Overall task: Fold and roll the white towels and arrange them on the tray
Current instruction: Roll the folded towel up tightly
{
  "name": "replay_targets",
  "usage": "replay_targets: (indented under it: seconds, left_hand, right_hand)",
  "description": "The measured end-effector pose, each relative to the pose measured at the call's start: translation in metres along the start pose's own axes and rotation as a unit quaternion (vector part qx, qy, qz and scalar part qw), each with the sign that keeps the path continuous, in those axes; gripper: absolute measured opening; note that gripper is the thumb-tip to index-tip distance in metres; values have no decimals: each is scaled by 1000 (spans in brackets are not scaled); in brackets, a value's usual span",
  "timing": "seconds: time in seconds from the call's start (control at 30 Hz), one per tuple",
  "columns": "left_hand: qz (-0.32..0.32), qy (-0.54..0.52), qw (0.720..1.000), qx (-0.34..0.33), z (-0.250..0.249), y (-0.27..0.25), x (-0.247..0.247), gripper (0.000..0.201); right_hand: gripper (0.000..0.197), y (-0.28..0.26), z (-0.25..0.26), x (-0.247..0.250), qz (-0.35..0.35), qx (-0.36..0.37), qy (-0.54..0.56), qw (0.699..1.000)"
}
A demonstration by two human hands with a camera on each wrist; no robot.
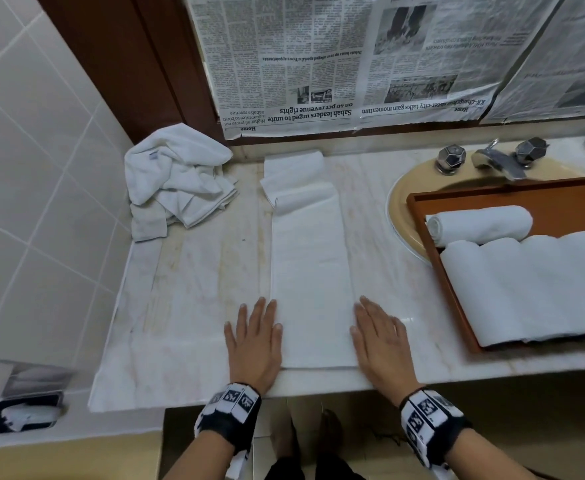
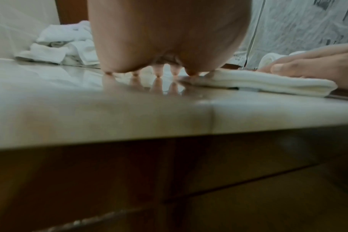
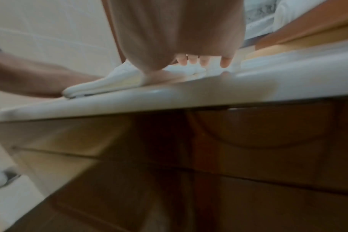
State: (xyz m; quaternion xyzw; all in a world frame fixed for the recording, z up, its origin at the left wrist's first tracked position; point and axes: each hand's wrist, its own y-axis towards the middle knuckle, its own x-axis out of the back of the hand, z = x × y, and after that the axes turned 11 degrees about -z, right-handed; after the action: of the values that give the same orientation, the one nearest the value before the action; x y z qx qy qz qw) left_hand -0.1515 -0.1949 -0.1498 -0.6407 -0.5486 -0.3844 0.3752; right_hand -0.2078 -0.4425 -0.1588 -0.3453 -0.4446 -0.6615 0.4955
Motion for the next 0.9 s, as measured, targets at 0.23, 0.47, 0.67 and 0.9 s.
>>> replay_targets:
  seconds: [0.23,0.47,0.67,0.9]
  left_hand:
    - [-56,-88,979,-175,20,-32,2,37]
    - [-36,-18,973,-226,14,-31,7,30]
    - [-46,42,970,-236,-1,-35,7,22]
    - [17,-79,992,-99,-6,-27,15,29]
  right_hand:
    - [34,-32,0,11,10,186,26,982]
    - [22,-24,12,6,-17,209,-40,977]
    - [21,-18,18,10,9,160,-28,987]
    - [27,-5,10,27,114,54,99,987]
